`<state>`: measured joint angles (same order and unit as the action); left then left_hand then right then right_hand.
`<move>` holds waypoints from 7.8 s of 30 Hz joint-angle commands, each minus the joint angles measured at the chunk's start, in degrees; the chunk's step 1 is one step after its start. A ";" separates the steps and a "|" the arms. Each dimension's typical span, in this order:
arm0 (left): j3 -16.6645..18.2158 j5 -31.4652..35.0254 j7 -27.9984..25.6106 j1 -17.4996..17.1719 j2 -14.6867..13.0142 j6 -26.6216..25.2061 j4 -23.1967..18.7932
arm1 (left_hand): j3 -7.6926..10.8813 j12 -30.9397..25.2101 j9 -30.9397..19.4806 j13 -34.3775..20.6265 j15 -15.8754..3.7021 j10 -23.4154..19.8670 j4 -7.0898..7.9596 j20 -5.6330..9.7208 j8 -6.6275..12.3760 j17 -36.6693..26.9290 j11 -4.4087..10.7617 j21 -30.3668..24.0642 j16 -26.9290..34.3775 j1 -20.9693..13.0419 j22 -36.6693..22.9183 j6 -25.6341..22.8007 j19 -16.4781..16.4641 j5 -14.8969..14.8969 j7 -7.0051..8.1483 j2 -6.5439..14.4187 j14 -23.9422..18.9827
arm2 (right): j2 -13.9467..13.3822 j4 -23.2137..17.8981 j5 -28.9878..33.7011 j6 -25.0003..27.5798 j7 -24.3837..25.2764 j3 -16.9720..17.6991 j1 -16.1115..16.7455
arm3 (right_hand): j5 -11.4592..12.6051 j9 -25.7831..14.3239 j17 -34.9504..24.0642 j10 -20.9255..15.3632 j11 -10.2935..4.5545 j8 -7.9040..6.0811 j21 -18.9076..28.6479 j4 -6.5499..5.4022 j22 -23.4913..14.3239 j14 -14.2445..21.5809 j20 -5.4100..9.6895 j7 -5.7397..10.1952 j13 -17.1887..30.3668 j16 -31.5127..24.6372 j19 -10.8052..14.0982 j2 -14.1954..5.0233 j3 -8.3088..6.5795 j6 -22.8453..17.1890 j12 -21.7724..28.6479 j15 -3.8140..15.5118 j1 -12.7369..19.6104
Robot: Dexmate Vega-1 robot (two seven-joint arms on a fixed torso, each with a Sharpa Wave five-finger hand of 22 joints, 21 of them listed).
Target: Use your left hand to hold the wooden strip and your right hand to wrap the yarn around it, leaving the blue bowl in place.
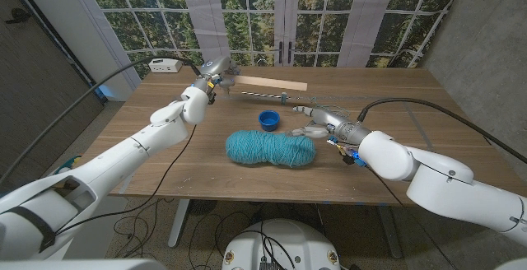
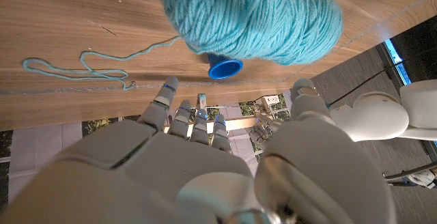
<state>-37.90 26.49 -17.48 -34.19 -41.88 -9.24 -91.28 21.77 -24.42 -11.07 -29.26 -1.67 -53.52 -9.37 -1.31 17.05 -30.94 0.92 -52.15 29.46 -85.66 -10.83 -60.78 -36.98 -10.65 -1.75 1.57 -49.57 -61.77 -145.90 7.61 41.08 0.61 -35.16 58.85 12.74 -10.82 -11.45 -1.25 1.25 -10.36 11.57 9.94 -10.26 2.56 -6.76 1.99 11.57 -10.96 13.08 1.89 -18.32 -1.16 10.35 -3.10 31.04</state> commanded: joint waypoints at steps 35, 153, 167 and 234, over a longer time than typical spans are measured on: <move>3.40 0.28 0.04 -3.17 -1.36 0.63 -3.90 | 0.21 -0.45 -3.65 -2.50 -6.11 0.24 0.54 12.47 1.08 -2.46 0.47 -1.89 0.41 -4.38 0.01 -4.67 -9.38 -0.65 -3.92 4.79 -4.00 | 14.32 5.90 52.38 14.86 -35.61 -25.22 -12.24 | 2.82 -0.30 -0.33 5.03 -1.38 0.13 -0.38 -1.11 -0.28 -5.34 1.85 1.71 0.51 -0.16 -3.21 3.34 1.82 6.12 0.56 0.93 5.97; 13.12 -31.49 5.70 -6.27 0.77 16.60 3.61 | 1.78 2.15 -5.46 -6.98 -5.65 -0.30 0.58 12.61 0.00 -6.29 -0.03 -6.85 -0.80 -4.09 0.29 -4.69 -8.53 -0.73 -4.44 4.29 -5.02 | 31.30 16.19 62.85 3.83 9.64 3.77 7.70 | -1.08 -3.35 -26.45 -52.87 -7.07 -9.07 13.90 -5.67 -2.82 50.19 10.84 1.64 13.01 -32.69 18.39 -12.88 -4.95 -51.22 29.87 15.57 34.06; 15.62 -42.46 13.66 -7.27 1.32 20.89 5.28 | 2.05 2.51 -5.52 -7.24 -5.40 -0.57 0.47 12.69 -0.14 -6.58 -0.18 -7.24 -0.96 -4.16 0.35 -4.95 -8.34 -0.75 -4.65 4.10 -5.19 | 31.46 19.37 56.84 4.40 13.45 4.92 3.22 | -0.95 -4.04 -28.39 -52.95 -7.11 -8.91 14.90 -6.01 -3.04 50.35 10.79 1.46 14.96 -32.98 18.46 -12.94 -4.75 -51.51 31.54 15.64 34.44; 19.18 -73.49 29.16 -7.84 4.57 9.05 4.87 | 4.44 7.82 -1.11 1.76 -3.00 -10.39 -0.58 11.17 -3.57 5.03 -4.95 -13.46 -5.13 -7.55 0.79 -11.68 -14.04 -1.88 -8.78 -2.15 -19.12 | 29.24 22.37 63.61 -4.36 8.87 -4.94 -14.54 | -0.51 -5.21 -31.94 -51.72 -7.96 -7.79 17.86 -7.27 -3.12 50.09 11.74 2.71 18.11 -30.13 17.24 -12.41 -4.83 -52.57 33.95 15.80 34.88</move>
<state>-18.97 -42.42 11.00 -42.28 -39.30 2.32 -86.95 24.16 -16.94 -12.24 -27.61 -0.13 -63.58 -11.61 5.13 13.73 -26.10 -3.80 -65.29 24.73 -92.07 -9.89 -70.37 -49.16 -11.92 -8.92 -1.51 -62.00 -32.79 -122.47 67.58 40.13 10.11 -38.52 45.37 11.92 -15.86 -43.16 -44.93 1.61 -18.32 29.06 9.00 -13.18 48.12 2.76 -5.19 22.16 -41.25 30.59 1.12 -16.99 -43.62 43.82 1.38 54.08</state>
